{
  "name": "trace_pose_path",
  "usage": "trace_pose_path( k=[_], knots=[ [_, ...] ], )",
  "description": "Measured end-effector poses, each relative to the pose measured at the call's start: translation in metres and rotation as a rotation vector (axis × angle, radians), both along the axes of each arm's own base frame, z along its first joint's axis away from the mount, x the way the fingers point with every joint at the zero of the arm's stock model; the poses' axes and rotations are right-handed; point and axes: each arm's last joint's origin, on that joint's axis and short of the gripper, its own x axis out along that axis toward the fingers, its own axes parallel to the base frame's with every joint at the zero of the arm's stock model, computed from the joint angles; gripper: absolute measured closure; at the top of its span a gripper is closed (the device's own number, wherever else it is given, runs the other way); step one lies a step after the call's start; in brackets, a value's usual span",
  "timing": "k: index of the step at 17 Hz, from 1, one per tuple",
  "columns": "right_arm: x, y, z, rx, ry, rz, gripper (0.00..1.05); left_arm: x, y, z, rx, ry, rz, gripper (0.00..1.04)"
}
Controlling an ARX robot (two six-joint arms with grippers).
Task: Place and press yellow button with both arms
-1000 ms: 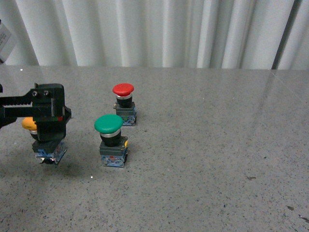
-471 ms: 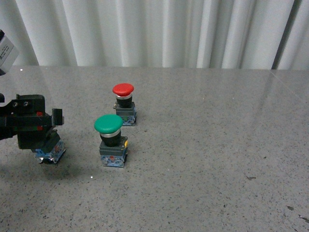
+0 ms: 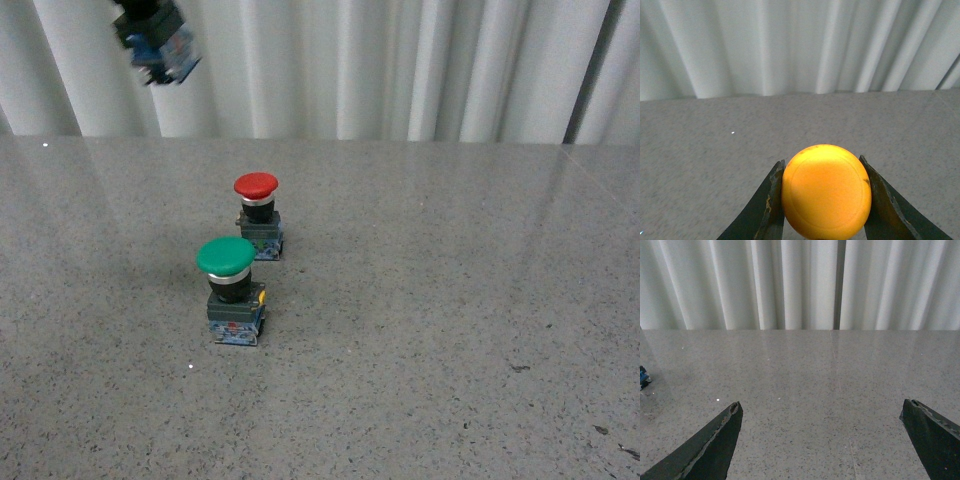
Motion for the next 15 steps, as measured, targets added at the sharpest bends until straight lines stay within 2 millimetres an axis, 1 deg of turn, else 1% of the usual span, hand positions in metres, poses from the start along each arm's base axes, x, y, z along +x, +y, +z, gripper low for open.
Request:
trace_pose_path(
  k=[1,2,3,5,7,8,9,11,12,14,15],
  knots=[
    [0.000,0.000,0.000,0.000,0.000,0.000,0.06,0.012,-0.016,0.001,-0.002,0.008,-0.024,0.71],
    [0.000,0.000,0.000,0.000,0.000,0.000,0.06,0.024,-0.032,-0.005,-0.003,0.035,-0.051,0.71],
    [0.000,0.000,0.000,0.000,0.000,0.000,0.06,0.032,-0.050,-0.017,-0.005,0.078,-0.076,0.71],
    [0.000,0.000,0.000,0.000,0.000,0.000,0.06,0.033,-0.084,-0.036,-0.022,0.138,-0.137,0.71],
    [0.000,0.000,0.000,0.000,0.000,0.000,0.06,0.029,-0.108,-0.045,-0.068,0.170,-0.176,0.71],
    [0.000,0.000,0.000,0.000,0.000,0.000,0.06,0.027,-0.115,-0.050,-0.086,0.187,-0.179,0.71],
    [0.000,0.000,0.000,0.000,0.000,0.000,0.06,0.028,-0.117,-0.055,-0.105,0.208,-0.175,0.71],
    [0.000,0.000,0.000,0.000,0.000,0.000,0.06,0.028,-0.121,-0.069,-0.132,0.252,-0.152,0.71],
    [0.000,0.000,0.000,0.000,0.000,0.000,0.06,0.028,-0.126,-0.079,-0.132,0.275,-0.139,0.71],
    [0.000,0.000,0.000,0.000,0.000,0.000,0.06,0.015,-0.139,-0.094,-0.122,0.325,-0.156,0.71],
    [0.000,0.000,0.000,0.000,-0.001,0.000,0.06,0.014,-0.142,-0.098,-0.134,0.341,-0.158,0.71]
  ],
)
